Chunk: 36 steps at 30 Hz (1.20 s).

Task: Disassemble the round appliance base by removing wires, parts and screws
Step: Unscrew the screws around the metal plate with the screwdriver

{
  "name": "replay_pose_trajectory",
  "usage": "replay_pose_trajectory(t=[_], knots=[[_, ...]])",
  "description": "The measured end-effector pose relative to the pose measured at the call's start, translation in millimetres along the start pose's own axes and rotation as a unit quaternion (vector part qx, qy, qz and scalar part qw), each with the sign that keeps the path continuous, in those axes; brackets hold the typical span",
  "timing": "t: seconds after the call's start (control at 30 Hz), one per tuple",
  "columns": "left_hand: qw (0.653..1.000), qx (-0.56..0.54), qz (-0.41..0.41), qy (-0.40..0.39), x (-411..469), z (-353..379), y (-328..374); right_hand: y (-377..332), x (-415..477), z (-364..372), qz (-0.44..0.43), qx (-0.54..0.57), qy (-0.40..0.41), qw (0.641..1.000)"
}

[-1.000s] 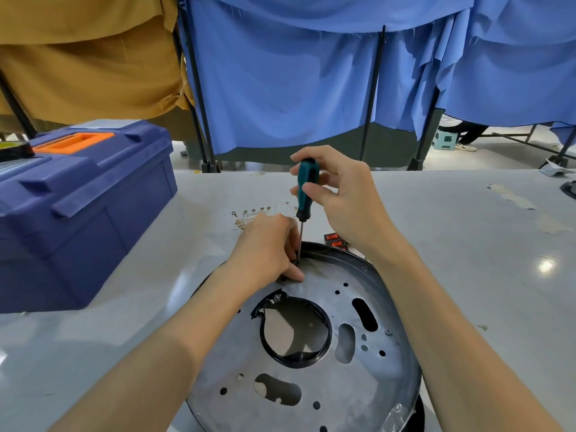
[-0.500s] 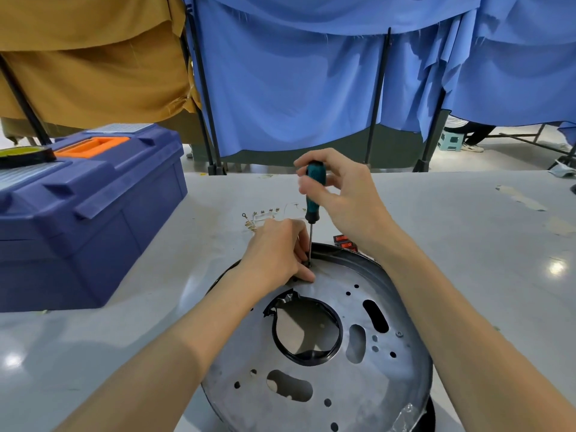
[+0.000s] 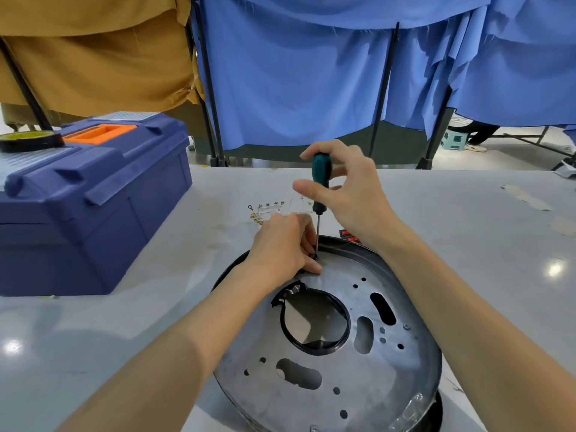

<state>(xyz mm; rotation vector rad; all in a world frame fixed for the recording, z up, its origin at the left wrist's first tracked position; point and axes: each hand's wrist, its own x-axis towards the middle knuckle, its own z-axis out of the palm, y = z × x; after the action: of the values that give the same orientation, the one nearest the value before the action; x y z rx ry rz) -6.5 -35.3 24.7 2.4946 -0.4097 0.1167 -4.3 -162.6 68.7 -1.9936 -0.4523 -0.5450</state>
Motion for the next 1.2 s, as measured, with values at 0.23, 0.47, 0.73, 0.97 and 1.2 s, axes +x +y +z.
replay_pose_trajectory(t=[0.23, 0.47, 0.73, 0.97, 1.2], knots=[[1.0, 0.008, 0.003, -0.005, 1.1, 0.7, 0.3, 1.1, 4.7, -7.8, 0.006, 0.06, 0.022, 0.998], [1.0, 0.006, 0.002, 0.001, 0.4, 1.4, -0.5, -1.2, 4.5, -1.8, -0.01, 0.022, 0.023, 0.999], [1.0, 0.001, 0.001, 0.005, 0.6, 1.7, -1.1, -3.5, 1.4, -2.0, 0.0, 0.076, -0.005, 0.997], [1.0, 0.002, -0.002, -0.003, 0.6, 1.6, -1.0, -0.3, 3.1, -8.1, -0.002, 0.073, 0.004, 0.997], [1.0, -0.003, 0.001, 0.003, 0.1, 1.7, -1.3, -0.5, 1.4, 0.3, -0.024, -0.009, 0.004, 1.0]])
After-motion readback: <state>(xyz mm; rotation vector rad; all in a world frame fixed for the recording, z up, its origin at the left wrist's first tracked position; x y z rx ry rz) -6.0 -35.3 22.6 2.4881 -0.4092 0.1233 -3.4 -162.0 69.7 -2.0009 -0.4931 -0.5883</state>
